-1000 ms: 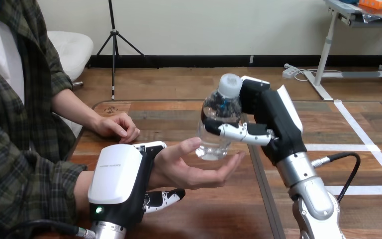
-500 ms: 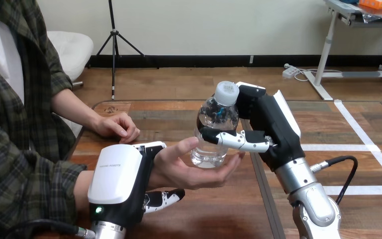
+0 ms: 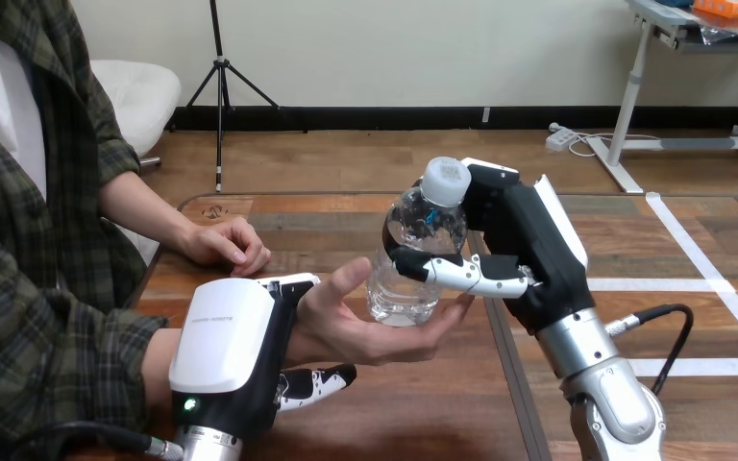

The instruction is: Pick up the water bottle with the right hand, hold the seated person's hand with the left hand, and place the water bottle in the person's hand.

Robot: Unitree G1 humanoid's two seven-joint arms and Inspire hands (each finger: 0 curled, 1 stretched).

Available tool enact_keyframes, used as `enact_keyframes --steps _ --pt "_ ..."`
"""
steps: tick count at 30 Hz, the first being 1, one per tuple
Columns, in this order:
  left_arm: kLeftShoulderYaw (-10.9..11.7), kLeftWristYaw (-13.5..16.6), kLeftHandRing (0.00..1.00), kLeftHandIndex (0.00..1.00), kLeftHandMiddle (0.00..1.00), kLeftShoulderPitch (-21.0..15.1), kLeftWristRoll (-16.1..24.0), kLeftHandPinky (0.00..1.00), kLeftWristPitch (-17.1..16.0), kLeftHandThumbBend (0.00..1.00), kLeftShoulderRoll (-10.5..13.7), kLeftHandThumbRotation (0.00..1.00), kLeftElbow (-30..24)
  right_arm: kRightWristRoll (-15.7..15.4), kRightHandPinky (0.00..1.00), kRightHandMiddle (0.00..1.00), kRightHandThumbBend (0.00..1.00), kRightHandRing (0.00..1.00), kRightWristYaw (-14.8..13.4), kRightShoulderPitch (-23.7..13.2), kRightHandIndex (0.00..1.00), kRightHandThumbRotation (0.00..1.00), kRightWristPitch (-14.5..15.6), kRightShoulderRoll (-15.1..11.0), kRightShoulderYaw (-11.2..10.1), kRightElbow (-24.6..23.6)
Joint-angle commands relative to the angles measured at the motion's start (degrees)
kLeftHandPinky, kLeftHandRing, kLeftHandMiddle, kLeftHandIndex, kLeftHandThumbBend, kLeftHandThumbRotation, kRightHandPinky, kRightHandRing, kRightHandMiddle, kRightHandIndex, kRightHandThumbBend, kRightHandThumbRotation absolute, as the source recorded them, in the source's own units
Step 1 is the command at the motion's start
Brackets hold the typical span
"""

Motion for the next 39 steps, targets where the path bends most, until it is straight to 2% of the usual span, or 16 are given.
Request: enact_keyframes --steps 1,17,39 --pt "-1.1 -0.23 0.35 0.41 0.39 -2.81 -0.39 0.3 -1.86 0.9 -1.51 0.0 -3.35 -0.04 0.37 0.45 0.69 0.41 -0.44 -1.32 0.46 0.0 -1.15 -0.45 0.1 -4.27" --pt "-1.67 -0.09 0.33 0.39 0.37 -4.83 -0.72 0.29 -1.94 0.91 -3.69 0.0 -2.77 -0.48 0.35 0.44 0.71 0.39 -0.32 0.93 0.46 0.0 -0.75 -0.81 0.15 -7.62" --pt "-2.71 -0.02 0.31 0.38 0.36 -6.84 -1.22 0.26 -2.7 0.89 -6.86 0.0 -1.84 0.84 0.33 0.44 0.72 0.37 0.36 3.23 0.46 0.0 2.43 -1.05 0.25 -12.39"
